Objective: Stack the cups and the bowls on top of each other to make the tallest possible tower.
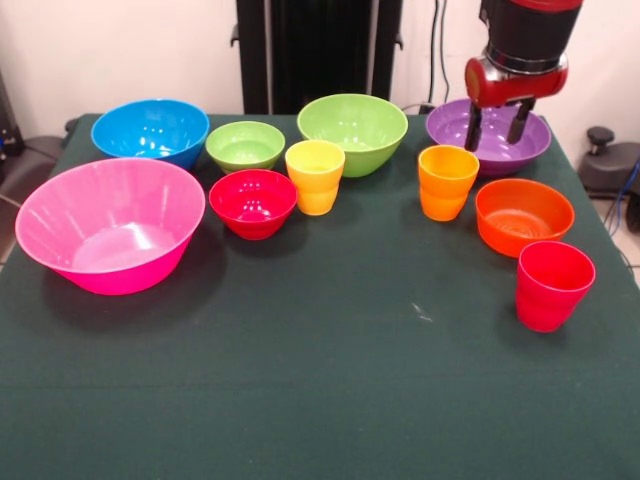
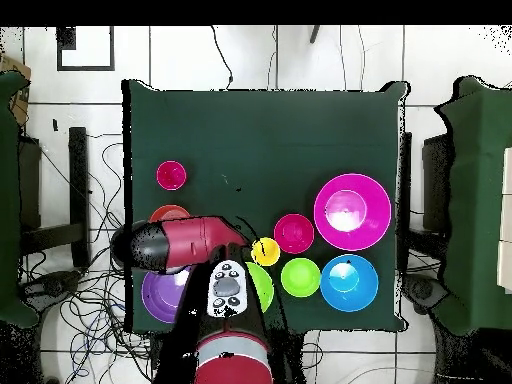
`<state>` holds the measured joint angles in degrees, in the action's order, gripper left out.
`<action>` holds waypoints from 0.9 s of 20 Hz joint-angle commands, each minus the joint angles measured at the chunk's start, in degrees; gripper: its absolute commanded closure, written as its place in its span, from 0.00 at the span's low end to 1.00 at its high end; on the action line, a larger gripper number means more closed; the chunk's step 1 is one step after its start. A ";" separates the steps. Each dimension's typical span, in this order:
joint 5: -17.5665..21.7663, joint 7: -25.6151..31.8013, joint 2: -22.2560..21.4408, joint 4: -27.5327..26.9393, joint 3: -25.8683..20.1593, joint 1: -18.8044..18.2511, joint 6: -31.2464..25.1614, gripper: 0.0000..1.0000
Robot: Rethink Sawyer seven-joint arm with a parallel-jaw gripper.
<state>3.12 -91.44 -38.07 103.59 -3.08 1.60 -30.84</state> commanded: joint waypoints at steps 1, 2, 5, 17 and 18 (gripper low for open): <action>-2.63 -10.85 1.77 5.09 -4.07 1.60 1.07 0.00; -2.62 -10.82 1.56 5.92 -4.14 1.55 1.58 0.00; -2.31 -10.38 0.92 7.97 -4.22 1.30 2.84 0.00; 1.62 -6.15 1.32 8.47 -3.29 -1.97 4.59 0.00; 2.03 -4.94 1.24 9.10 -3.81 -3.17 4.77 0.00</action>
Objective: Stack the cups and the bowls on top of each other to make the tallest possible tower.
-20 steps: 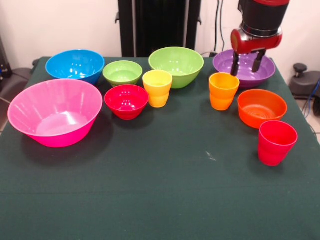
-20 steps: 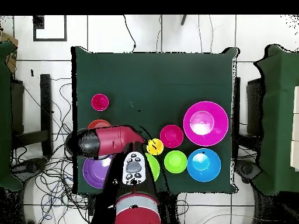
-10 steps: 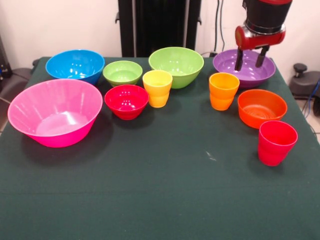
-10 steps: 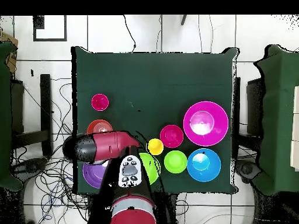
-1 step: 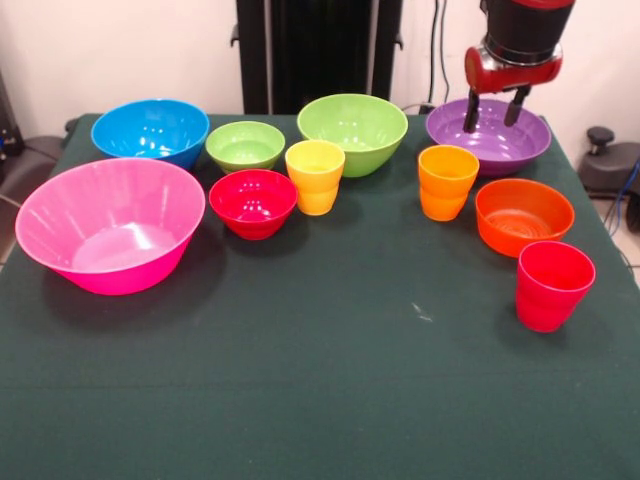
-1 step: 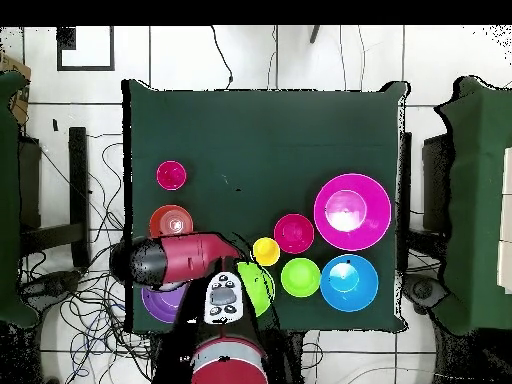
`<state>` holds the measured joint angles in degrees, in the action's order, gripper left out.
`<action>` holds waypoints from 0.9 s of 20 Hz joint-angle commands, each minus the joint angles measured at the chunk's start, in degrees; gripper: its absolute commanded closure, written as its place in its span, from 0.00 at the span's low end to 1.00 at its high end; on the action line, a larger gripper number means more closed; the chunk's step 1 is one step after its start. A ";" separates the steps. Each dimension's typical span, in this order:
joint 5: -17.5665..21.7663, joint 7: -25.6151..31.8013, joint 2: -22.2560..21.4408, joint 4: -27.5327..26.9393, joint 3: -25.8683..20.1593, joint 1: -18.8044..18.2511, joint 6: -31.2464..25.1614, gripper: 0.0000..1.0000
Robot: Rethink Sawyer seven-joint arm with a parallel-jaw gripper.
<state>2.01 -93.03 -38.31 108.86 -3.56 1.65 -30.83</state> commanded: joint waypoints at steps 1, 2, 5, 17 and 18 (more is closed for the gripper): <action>3.55 -2.15 1.40 4.45 -3.86 -4.42 4.94 0.00; 4.00 -1.75 1.41 4.83 -3.90 -4.90 5.26 0.00; 4.94 -1.54 1.54 5.91 -4.11 -5.63 6.34 0.00; 6.22 -3.71 2.15 7.30 -5.46 -5.55 7.70 0.00; 6.13 -4.03 2.56 7.07 -5.51 -5.31 7.99 0.00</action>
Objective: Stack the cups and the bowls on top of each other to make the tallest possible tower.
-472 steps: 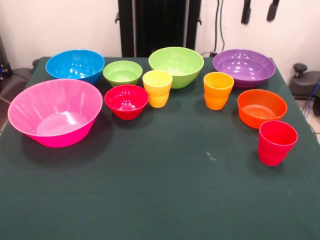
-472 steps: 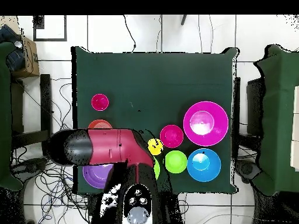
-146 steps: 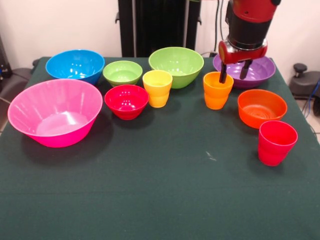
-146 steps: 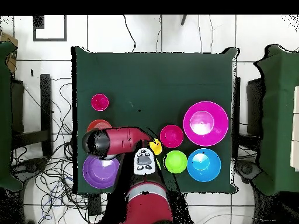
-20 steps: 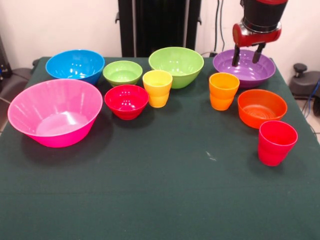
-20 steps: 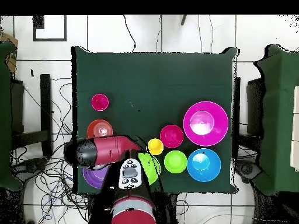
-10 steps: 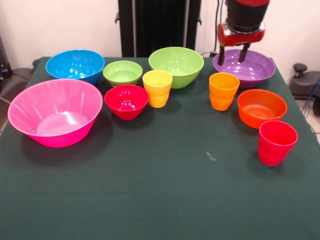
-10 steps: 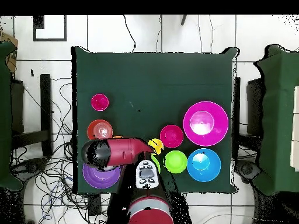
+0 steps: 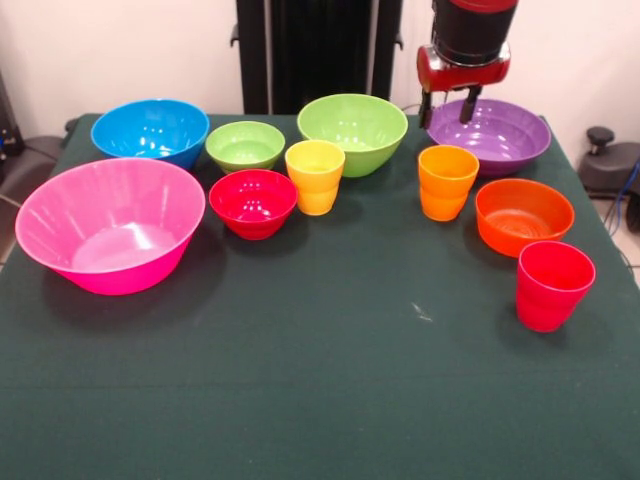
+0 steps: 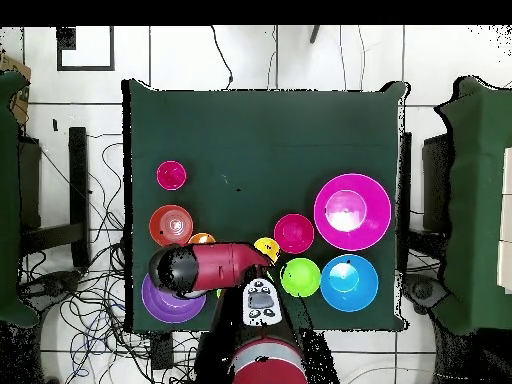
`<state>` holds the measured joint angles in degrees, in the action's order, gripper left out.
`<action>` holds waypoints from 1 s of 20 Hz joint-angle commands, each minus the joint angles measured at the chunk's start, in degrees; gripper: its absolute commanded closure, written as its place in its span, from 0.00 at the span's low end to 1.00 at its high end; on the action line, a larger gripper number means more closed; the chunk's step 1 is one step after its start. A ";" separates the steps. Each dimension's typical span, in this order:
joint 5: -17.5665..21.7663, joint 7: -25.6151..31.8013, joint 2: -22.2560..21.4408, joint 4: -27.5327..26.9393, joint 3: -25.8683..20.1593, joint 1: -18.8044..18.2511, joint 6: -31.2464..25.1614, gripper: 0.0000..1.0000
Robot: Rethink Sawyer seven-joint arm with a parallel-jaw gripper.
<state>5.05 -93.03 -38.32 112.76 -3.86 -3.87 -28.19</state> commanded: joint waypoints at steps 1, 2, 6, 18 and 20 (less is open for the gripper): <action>2.77 -4.55 2.66 3.18 -5.36 0.57 5.61 0.00; 2.61 -4.80 2.97 2.93 -5.42 0.87 5.70 0.00; 2.31 -5.22 3.15 3.83 -5.88 1.11 6.92 0.00; 4.48 -4.97 5.59 4.84 -4.49 1.03 11.22 0.00; 4.87 -5.13 6.26 4.94 -4.33 1.04 12.22 0.00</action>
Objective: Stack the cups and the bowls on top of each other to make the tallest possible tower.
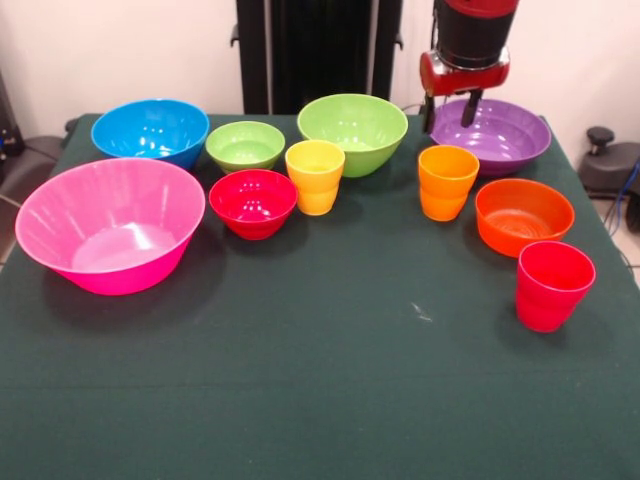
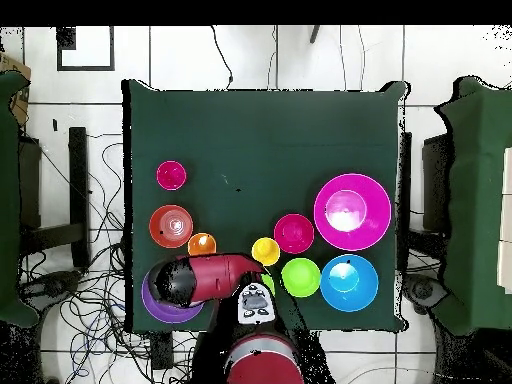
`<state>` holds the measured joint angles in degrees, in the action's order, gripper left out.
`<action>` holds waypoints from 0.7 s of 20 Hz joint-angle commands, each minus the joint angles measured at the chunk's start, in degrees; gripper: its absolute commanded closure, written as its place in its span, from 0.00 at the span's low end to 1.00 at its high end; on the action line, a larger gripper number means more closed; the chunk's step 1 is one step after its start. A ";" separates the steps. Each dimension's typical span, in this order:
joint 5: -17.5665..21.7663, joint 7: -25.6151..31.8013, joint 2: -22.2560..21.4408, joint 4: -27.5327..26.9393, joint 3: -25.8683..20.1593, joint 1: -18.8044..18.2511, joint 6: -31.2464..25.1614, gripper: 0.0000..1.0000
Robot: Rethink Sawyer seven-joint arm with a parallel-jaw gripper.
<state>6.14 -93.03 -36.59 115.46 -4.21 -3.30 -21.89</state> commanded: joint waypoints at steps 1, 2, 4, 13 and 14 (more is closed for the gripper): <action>4.00 -5.34 5.01 2.31 -3.90 0.55 6.77 0.00; 4.13 -5.41 5.45 2.10 -3.86 0.60 7.11 0.00; 4.35 -5.64 5.93 2.06 -3.72 0.75 7.74 0.00; 5.13 -5.39 5.12 3.29 -3.96 0.12 7.47 0.00; 5.04 -5.20 4.51 3.46 -4.19 -0.12 6.77 0.00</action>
<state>8.54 -93.03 -33.08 116.33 -4.23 -3.22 -17.00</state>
